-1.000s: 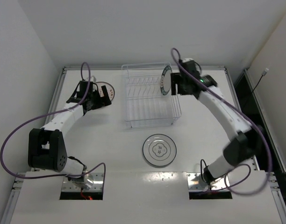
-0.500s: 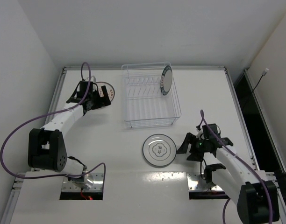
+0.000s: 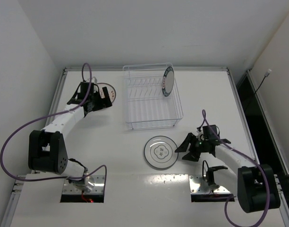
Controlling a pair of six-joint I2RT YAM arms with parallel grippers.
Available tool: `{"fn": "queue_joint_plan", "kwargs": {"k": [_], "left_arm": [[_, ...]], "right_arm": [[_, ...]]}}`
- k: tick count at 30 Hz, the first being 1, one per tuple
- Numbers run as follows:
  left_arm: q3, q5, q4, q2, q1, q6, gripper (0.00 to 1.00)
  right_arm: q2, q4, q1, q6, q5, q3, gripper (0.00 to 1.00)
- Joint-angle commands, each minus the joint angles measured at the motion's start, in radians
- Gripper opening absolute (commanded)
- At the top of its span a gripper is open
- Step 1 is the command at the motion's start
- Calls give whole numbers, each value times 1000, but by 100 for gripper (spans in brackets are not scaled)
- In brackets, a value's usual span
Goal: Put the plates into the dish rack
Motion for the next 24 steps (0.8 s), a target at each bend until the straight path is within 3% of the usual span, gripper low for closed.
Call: {"fn": "queue_joint_plan", "kwargs": {"k": [1, 5, 8, 9, 16, 19, 24], "left_arm": [[25, 13, 15, -28, -1, 10, 100], [35, 13, 6, -28, -1, 10, 100], [35, 3, -3, -28, -1, 10, 100], [35, -7, -3, -28, -1, 10, 100], [35, -27, -12, -37, -1, 10, 100], [35, -38, -12, -37, -1, 19, 100], [35, -47, -21, -37, -1, 19, 100]], "right_arm": [[48, 126, 32, 89, 32, -8, 58], [197, 169, 87, 89, 41, 52, 58], [276, 194, 110, 89, 69, 76, 50], [291, 206, 122, 89, 69, 87, 37], [337, 161, 151, 63, 103, 147, 1], [281, 90, 184, 38, 155, 196, 0], [77, -171, 291, -47, 296, 350, 0]]}}
